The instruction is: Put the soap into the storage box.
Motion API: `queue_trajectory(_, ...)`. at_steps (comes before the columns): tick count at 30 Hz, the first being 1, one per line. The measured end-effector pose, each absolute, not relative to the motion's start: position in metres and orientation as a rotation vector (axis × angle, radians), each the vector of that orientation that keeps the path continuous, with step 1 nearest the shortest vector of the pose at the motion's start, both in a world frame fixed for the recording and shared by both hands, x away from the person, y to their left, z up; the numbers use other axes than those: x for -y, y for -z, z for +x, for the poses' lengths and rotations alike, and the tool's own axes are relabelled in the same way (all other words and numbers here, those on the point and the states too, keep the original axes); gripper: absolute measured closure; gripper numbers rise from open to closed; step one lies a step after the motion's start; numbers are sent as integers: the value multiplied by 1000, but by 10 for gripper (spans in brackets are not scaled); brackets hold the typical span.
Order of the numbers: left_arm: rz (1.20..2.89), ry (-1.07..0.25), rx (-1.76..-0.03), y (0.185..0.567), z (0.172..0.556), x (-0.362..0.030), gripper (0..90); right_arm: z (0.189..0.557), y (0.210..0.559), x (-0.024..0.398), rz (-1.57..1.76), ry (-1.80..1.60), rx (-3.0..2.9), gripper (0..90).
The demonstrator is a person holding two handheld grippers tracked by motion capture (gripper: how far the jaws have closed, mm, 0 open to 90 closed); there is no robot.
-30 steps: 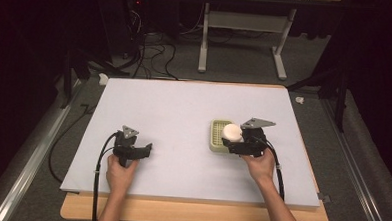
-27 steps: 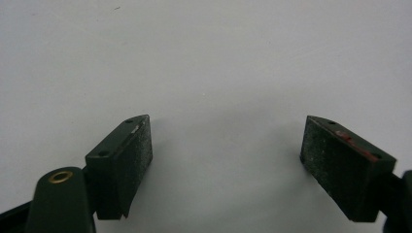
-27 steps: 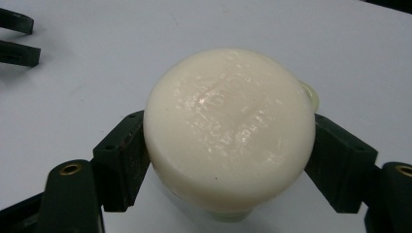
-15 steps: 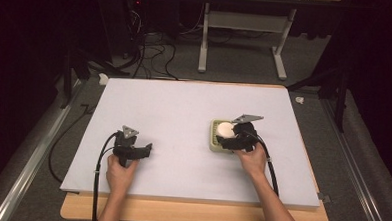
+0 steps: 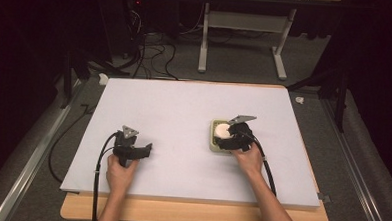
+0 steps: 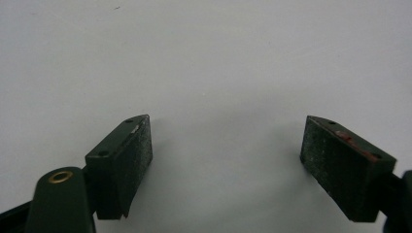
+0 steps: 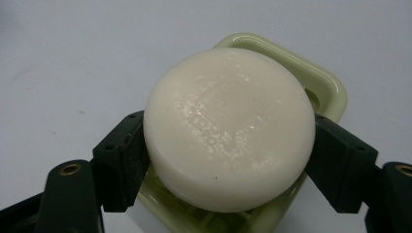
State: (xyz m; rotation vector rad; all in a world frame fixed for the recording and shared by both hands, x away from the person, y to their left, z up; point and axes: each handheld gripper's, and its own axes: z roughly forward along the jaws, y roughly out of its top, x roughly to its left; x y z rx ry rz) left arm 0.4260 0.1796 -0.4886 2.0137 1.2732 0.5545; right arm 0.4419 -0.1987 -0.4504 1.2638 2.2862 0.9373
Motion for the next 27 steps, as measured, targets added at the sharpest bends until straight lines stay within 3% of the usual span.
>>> queue_trajectory(27,2014,-555,-1273,489,426,-179,196,433,424,207,1241,-1060,-2197,263)
